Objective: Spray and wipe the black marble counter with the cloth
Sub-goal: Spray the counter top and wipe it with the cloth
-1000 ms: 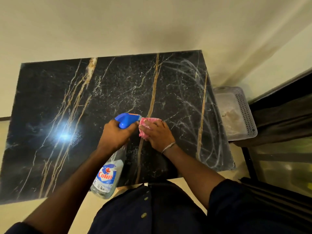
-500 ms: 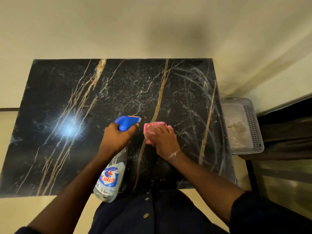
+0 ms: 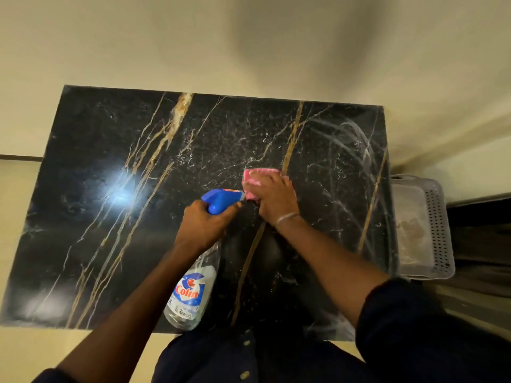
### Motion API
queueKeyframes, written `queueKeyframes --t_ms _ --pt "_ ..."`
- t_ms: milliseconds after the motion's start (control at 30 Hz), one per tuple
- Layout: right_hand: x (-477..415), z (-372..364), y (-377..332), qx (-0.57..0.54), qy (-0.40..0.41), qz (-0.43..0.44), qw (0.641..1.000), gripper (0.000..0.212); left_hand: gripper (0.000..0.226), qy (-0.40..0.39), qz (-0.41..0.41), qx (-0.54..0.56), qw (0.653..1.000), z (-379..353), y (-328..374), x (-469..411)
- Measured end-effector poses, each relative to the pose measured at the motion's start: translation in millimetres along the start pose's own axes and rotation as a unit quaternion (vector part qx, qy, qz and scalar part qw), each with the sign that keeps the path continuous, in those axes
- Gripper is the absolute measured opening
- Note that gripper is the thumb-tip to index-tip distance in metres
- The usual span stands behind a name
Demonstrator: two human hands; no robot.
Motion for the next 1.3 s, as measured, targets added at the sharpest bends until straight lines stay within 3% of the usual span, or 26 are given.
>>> queueKeyframes --t_ms 100,333,500,567,600,667,700,767,833,967,1100,1300 --pt "-62 12 18 0.026 -0.013 -0.017 0.999 0.069 0.018 -0.008 -0.004 0.009 1.0 4 7 -10" --pt "-148 41 50 0.017 -0.024 -0.01 0.999 0.052 0.027 -0.018 -0.001 0.009 1.0 18 12 -16" --pt "-120 63 56 -0.192 -0.068 -0.06 0.977 0.035 0.025 -0.026 -0.018 0.015 0.999 28 16 -15" --pt "-89 68 58 -0.379 -0.107 -0.124 0.911 0.037 0.026 -0.04 -0.013 0.036 0.998 28 17 -15" --pt "-69 62 58 -0.497 -0.119 -0.177 0.841 0.037 0.028 -0.039 -0.006 0.048 0.998 28 18 -13" --pt "-19 37 45 -0.706 -0.153 -0.275 0.635 0.031 0.031 -0.038 0.01 0.063 0.997 27 20 -6" --pt "6 23 37 -0.758 -0.163 -0.309 0.551 0.029 0.03 -0.043 0.011 0.063 0.997 24 22 -3" --pt "45 4 22 -0.815 -0.144 -0.338 0.449 0.038 0.028 -0.062 0.007 0.057 0.996 18 26 6" --pt "69 -3 12 -0.858 -0.097 -0.326 0.384 0.043 0.023 -0.076 -0.006 0.049 0.996 13 31 16" --pt "89 8 0 -0.9 -0.045 -0.287 0.325 0.04 0.032 -0.086 -0.019 0.022 0.996 10 29 28" --pt "99 17 -2 -0.904 -0.033 -0.288 0.315 0.056 0.035 -0.073 -0.043 0.002 0.996 13 31 36" --pt "106 22 -4 -0.91 -0.018 -0.277 0.309 0.057 0.039 -0.03 -0.077 -0.03 0.996 18 40 38"
Point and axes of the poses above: each hand's wrist, its own x-axis away from the middle knuckle, its own z-axis out of the back of the hand, y = z × x, the point moved 7 cm from there along -x, towards the middle knuckle, and after that the axes turned 13 degrees about x, right-handed, at the moved point
